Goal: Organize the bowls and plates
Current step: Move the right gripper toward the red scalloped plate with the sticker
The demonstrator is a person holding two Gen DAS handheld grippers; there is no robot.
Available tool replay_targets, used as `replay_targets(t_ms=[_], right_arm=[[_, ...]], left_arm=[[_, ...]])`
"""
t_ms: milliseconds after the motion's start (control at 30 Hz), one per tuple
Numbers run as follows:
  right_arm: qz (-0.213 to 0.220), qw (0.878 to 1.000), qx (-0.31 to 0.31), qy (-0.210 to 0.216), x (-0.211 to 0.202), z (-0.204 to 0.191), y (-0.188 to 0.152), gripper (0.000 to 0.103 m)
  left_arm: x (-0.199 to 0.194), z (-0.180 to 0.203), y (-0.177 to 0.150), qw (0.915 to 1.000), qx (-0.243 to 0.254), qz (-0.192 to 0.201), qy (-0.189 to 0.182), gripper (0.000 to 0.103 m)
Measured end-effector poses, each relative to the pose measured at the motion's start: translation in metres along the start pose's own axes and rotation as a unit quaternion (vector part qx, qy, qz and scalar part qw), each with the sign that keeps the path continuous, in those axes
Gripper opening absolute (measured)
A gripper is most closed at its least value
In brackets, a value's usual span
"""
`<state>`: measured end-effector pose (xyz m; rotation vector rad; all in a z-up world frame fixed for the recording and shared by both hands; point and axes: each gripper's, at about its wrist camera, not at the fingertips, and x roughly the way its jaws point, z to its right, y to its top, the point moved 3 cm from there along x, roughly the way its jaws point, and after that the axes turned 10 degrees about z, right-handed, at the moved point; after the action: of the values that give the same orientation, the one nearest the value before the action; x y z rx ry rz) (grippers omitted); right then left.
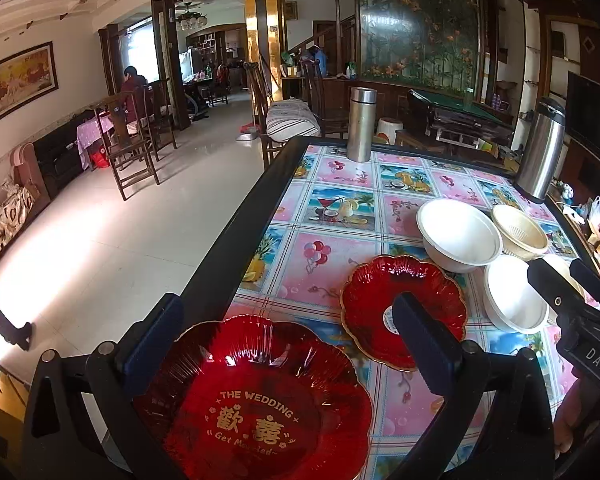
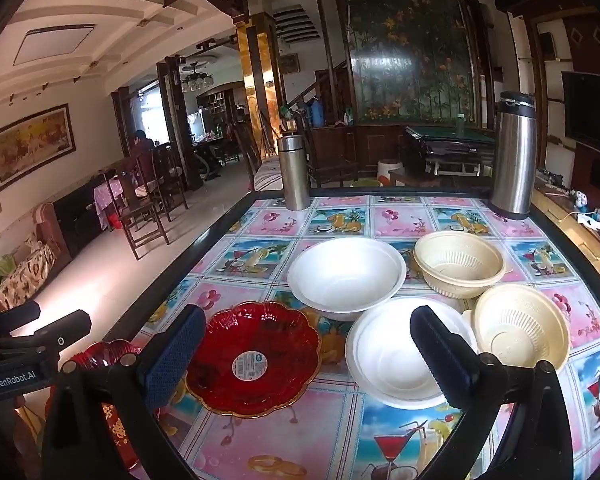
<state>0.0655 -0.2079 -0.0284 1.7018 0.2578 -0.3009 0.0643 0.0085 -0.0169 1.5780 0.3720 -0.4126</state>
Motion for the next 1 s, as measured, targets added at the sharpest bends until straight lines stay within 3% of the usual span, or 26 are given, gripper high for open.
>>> replay_targets(t_ms=[467,600,667,733,833,933,1000], right_arm=[[-0.034,0.999,0.038,0.016,0.018,0.008,-0.006,0.103],[-0.049,0.997,0.056,0.032,0.028,0.013,-0.008,0.103],[-0.059,0.995,0.068,0.044,0.033,0.016,-0.008,0.103],[-0.072,0.992,0.082,0.060,0.038,0.021,-0.009,0.103],[-0.100,0.984,0.113,0.092,0.048,0.025,-0.007,0.103],[-0.144,0.972,0.142,0.118,0.060,0.028,-0.007,0.103],[-0.173,0.963,0.160,0.128,0.069,0.030,-0.008,0.103]], left_arm=[[0.015,0.008,0.006,0.9998,0.006,-0.018,0.001,0.103],[0.027,0.011,0.007,0.9991,0.001,-0.040,-0.014,0.103],[0.037,0.014,0.009,0.9969,-0.005,-0.067,-0.041,0.103],[0.048,0.017,0.014,0.9900,-0.024,-0.105,-0.090,0.103],[0.069,0.023,0.023,0.9689,-0.056,-0.171,-0.170,0.103],[0.093,0.036,0.026,0.9472,-0.051,-0.236,-0.211,0.103],[0.110,0.038,0.023,0.9383,-0.058,-0.266,-0.213,0.103]])
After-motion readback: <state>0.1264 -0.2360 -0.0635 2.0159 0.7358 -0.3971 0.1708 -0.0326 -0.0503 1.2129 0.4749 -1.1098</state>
